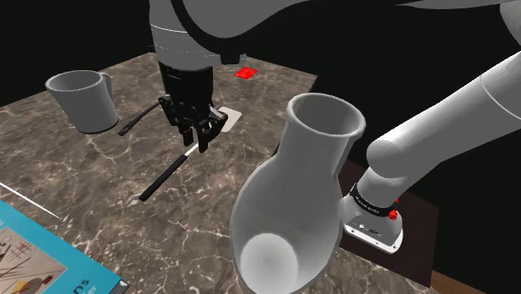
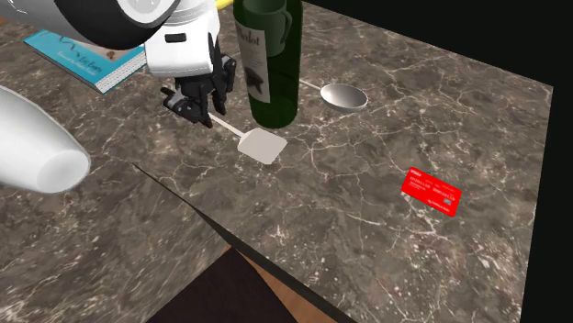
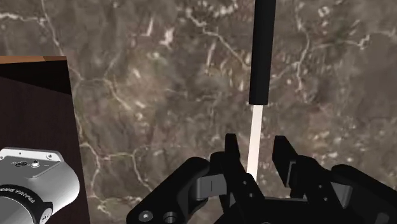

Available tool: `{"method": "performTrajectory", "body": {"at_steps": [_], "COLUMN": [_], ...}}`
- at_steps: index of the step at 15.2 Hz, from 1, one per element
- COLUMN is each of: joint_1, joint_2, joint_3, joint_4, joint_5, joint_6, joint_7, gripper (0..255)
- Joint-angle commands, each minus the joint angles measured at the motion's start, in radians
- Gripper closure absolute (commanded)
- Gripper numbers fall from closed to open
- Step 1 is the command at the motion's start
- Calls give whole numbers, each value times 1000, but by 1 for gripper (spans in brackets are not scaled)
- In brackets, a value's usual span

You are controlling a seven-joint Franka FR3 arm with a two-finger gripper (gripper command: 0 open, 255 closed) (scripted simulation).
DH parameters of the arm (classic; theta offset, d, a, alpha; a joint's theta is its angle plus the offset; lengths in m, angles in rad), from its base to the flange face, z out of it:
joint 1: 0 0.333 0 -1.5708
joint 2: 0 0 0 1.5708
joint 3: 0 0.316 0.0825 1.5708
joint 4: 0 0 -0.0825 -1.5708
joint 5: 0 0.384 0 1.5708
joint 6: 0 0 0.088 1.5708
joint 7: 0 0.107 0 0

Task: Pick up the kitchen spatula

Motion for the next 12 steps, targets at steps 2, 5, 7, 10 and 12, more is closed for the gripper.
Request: {"method": "performTrajectory", "body": {"at_steps": [2, 5, 7, 10, 12], "joint_1": [0, 0, 0, 1, 1], "joint_2": [0, 0, 0, -4, -5], "joint_3": [1, 0, 1, -9, -17], "joint_4": [-1, -1, -1, 23, 47], "joint_5": [0, 0, 0, -1, -3], "joint_6": [2, 2, 2, -26, -53], "joint_7": [0, 0, 0, 1, 3], "gripper": [255, 255, 255, 255, 255]}}
